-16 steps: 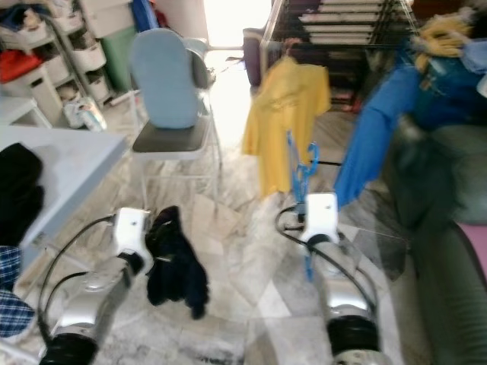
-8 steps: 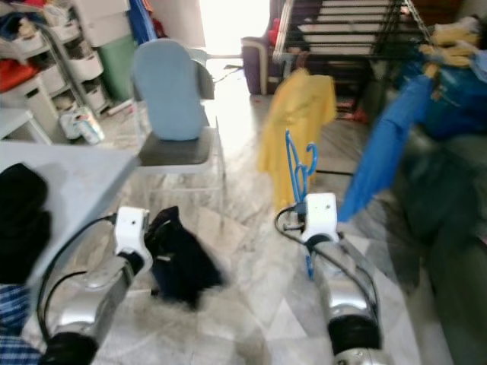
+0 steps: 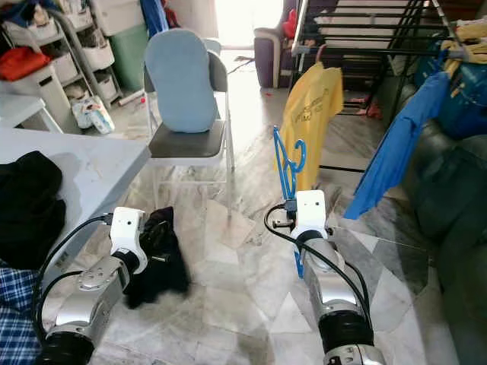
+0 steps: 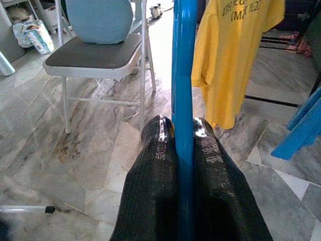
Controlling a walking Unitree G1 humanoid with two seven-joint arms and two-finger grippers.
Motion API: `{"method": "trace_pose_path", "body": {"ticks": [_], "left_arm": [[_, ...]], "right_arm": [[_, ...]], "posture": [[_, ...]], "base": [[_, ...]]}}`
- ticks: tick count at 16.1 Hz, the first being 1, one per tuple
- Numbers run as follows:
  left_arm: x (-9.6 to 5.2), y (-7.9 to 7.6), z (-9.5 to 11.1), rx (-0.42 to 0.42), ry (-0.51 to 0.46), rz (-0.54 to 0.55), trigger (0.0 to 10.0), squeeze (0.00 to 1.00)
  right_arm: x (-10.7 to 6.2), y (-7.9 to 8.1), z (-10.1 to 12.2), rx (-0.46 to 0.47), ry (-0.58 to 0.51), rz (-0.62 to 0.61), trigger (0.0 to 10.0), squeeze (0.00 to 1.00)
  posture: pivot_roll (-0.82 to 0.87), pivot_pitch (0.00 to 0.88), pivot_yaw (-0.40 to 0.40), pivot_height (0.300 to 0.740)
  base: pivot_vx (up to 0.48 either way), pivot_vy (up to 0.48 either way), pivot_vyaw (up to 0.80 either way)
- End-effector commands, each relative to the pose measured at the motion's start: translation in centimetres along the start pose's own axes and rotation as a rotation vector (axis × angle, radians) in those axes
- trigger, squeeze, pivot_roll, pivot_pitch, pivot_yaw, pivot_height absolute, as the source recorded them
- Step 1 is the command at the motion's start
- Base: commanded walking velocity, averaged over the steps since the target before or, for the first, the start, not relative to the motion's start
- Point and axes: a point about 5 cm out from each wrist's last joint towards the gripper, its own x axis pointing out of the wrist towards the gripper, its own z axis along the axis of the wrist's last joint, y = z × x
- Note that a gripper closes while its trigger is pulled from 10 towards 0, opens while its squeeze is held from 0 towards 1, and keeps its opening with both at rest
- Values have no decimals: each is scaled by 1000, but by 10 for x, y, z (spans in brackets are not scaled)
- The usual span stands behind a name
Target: Hang hanger
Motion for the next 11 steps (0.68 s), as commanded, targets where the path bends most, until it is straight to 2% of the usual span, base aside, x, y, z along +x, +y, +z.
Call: {"method": "trace_pose_path", "body": {"ticks": [1, 2, 6, 11], "left_arm": [[2, 3, 7, 32, -13, 4, 10000, 0], [2, 4, 7, 30, -11, 8, 10000, 0], [3, 5, 5, 6, -2, 13, 10000, 0], [3, 4, 4, -4, 0, 6, 10000, 0]], "right_arm": [[2, 2, 4, -5, -15, -1, 10000, 0], [2, 2, 3, -6, -9, -3, 10000, 0], [2, 2, 3, -6, -2, -6, 10000, 0], [1, 2, 2, -4, 1, -10, 10000, 0]], "posture": [[-96, 0, 70, 740], [-96, 0, 71, 740], [-105, 0, 72, 740], [-108, 0, 77, 740]], "base": [[0, 0, 0], [0, 0, 0], [0, 0, -678], [0, 295, -800]]}}
